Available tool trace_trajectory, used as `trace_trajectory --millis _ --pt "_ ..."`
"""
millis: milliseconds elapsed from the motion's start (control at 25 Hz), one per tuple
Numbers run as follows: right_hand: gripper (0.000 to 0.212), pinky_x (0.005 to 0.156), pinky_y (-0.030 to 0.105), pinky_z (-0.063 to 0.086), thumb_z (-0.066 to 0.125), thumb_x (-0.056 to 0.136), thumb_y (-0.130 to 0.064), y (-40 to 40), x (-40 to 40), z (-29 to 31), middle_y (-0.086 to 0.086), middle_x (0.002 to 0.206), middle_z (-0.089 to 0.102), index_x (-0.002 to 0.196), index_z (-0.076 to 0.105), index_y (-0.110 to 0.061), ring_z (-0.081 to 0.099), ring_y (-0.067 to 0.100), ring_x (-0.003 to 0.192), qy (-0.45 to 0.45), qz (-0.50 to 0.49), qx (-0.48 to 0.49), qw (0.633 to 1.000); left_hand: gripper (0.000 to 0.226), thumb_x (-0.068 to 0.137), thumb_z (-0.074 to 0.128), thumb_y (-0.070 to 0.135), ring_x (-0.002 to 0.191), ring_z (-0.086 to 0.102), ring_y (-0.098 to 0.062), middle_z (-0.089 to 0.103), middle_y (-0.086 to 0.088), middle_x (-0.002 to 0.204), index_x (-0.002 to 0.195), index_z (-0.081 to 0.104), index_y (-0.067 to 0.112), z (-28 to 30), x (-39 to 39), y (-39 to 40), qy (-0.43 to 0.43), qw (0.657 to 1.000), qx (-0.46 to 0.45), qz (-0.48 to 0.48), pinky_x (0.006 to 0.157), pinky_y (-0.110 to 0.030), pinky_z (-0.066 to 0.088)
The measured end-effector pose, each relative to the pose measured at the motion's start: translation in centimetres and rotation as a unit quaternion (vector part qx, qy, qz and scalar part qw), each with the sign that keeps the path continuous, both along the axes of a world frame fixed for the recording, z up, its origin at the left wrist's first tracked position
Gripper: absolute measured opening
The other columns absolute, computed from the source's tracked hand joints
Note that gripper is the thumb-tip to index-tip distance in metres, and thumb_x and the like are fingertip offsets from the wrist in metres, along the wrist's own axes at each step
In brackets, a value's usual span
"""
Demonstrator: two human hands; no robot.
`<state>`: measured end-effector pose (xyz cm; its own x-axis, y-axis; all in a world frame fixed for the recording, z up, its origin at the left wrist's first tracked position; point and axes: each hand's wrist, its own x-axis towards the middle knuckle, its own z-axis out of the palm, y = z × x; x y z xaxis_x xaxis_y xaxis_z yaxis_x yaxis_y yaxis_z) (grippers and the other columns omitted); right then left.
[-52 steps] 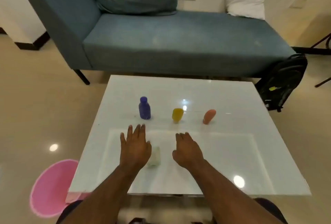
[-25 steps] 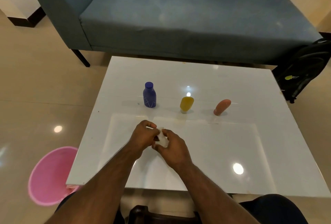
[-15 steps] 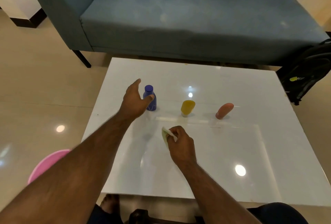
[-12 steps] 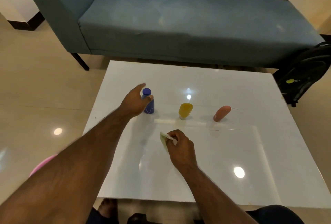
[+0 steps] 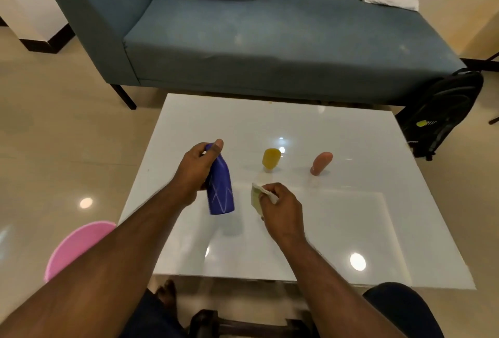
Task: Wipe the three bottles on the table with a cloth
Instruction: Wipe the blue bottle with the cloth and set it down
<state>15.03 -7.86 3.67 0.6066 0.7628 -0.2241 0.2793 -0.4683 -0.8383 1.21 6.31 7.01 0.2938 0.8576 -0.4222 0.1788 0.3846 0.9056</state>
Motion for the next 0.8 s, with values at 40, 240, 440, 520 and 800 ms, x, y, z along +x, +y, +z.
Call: trace_trajectory --millis 40,240,440,520,800 --pt "0.019 0.086 0.040 0.056 0.058 0.091 -0.034 -0.7 -0.4 0.4 -0.006 0.101 0.059 0.105 0.058 -0.020 0.061 0.017 0.092 -0.002 0.010 0.001 1.000 0.046 0.092 0.062 0.053 0.102 0.069 -0.030 0.069 -0.009 0.113 0.124 0.058 0.019 0.2 -0.2 -1.4 -0.016 0.999 -0.027 0.009 0.082 -0.050 0.061" --pt "0.027 0.094 0.025 0.048 0.055 0.095 -0.027 -4.7 -2.3 2.6 -0.001 0.116 0.066 0.119 0.063 -0.019 0.061 0.013 0.102 -0.103 0.080 0.042 0.991 0.057 0.086 0.066 0.060 0.096 0.070 -0.034 0.070 -0.016 0.109 0.122 0.059 0.017 0.3 -1.5 -7.0 -0.071 0.983 -0.171 0.019 0.084 -0.051 0.061" --pt "0.033 0.100 0.021 0.037 0.047 0.098 -0.021 -7.4 -3.7 6.7 -0.003 0.136 0.055 0.130 0.056 -0.025 0.052 0.013 0.120 -0.210 0.208 0.069 0.953 0.036 0.098 0.058 0.034 0.075 0.069 -0.028 0.070 -0.014 0.093 0.119 0.064 0.006 0.0 -2.6 -11.7 -0.167 0.956 -0.241 0.026 0.072 -0.040 0.060" --pt "0.032 0.100 0.025 0.039 0.045 0.098 -0.025 -8.7 -4.2 7.6 -0.002 0.139 0.052 0.129 0.055 -0.027 0.053 0.014 0.118 -0.190 0.259 0.046 0.946 0.033 0.098 0.054 0.026 0.074 0.067 -0.027 0.069 -0.014 0.092 0.120 0.063 0.003 0.2 -2.9 -13.3 -0.185 0.952 -0.241 0.020 0.067 -0.036 0.059" --pt "0.036 0.097 0.012 0.033 0.038 0.101 -0.024 -12.1 -4.3 7.4 -0.003 0.141 0.049 0.134 0.051 -0.021 0.049 0.011 0.120 -0.249 0.284 0.080 0.922 0.046 0.095 0.062 0.045 0.081 0.071 -0.030 0.072 -0.017 0.100 0.119 0.070 0.006 0.4 -3.9 -18.3 -0.254 0.924 -0.285 0.006 0.072 -0.041 0.059"
